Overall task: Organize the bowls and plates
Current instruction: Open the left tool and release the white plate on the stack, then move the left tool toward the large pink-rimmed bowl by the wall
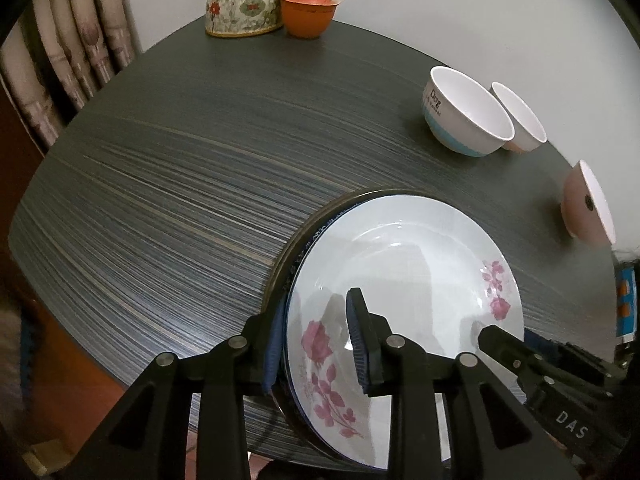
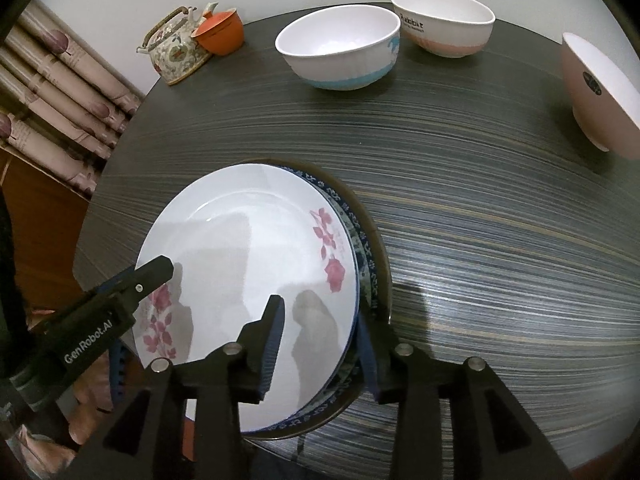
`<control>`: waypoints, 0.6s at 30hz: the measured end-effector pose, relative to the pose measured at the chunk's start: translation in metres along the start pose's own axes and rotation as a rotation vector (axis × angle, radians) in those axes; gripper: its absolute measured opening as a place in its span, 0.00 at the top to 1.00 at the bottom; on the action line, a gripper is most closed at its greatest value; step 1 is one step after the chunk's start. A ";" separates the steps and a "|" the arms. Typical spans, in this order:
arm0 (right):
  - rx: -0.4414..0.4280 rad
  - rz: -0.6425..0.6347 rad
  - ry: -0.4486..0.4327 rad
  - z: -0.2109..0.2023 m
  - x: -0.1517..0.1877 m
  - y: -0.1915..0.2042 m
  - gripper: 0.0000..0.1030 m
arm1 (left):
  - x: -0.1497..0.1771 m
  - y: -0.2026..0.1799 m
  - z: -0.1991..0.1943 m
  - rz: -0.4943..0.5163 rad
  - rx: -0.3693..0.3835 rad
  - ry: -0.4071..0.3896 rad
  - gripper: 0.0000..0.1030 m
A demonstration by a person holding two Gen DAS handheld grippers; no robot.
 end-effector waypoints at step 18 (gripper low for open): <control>0.013 -0.007 -0.003 0.000 -0.006 0.007 0.63 | 0.003 -0.015 -0.011 0.108 -0.124 -0.121 0.61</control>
Point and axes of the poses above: each gripper's, at about its wrist camera, not at the fingertips, and z roughly the way its jaws point, y to its left, x to its underside, the point moved 1 cm from there along z, roughly the way its jaws point, and after that the axes turned 4 degrees about -z, right-handed, at the moved point
